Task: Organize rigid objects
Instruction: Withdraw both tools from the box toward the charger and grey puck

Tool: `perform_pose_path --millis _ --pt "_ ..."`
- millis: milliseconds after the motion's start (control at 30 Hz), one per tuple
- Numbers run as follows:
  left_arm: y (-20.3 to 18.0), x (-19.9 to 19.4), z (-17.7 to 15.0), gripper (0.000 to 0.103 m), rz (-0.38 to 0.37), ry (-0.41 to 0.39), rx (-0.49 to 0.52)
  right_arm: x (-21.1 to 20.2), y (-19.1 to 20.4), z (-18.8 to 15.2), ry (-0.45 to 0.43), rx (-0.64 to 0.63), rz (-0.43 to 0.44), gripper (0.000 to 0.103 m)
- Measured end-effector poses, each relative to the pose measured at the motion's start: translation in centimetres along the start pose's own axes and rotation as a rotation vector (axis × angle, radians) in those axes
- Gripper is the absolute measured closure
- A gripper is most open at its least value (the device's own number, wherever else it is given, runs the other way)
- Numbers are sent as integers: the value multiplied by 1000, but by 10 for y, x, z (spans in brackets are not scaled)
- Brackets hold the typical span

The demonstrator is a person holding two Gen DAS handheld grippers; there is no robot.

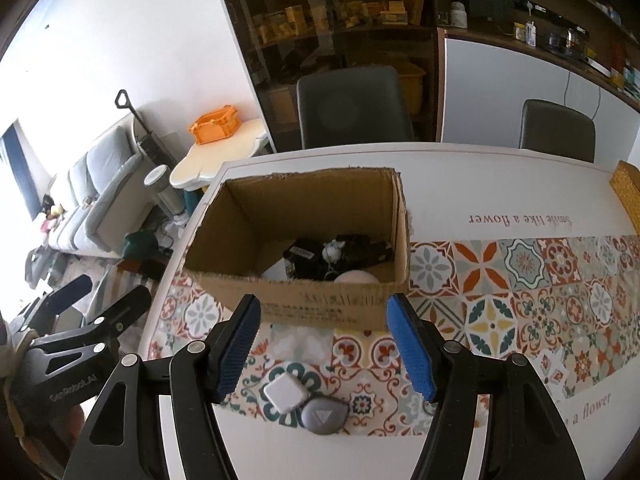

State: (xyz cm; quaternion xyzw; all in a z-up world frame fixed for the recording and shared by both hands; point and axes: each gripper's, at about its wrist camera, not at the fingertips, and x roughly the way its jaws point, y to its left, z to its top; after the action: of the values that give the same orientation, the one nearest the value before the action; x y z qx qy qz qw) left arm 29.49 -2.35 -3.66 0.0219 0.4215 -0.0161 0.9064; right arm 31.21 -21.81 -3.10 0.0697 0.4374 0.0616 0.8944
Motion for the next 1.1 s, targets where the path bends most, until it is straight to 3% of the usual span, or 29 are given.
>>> perform_pose_path --millis 600,1100 --pt "1 10 -57 3 16 127 -39 18 -2 -52 109 -20 33 36" --pt "-2 23 -96 3 74 210 -57 42 3 -86 217 -89 64 36"
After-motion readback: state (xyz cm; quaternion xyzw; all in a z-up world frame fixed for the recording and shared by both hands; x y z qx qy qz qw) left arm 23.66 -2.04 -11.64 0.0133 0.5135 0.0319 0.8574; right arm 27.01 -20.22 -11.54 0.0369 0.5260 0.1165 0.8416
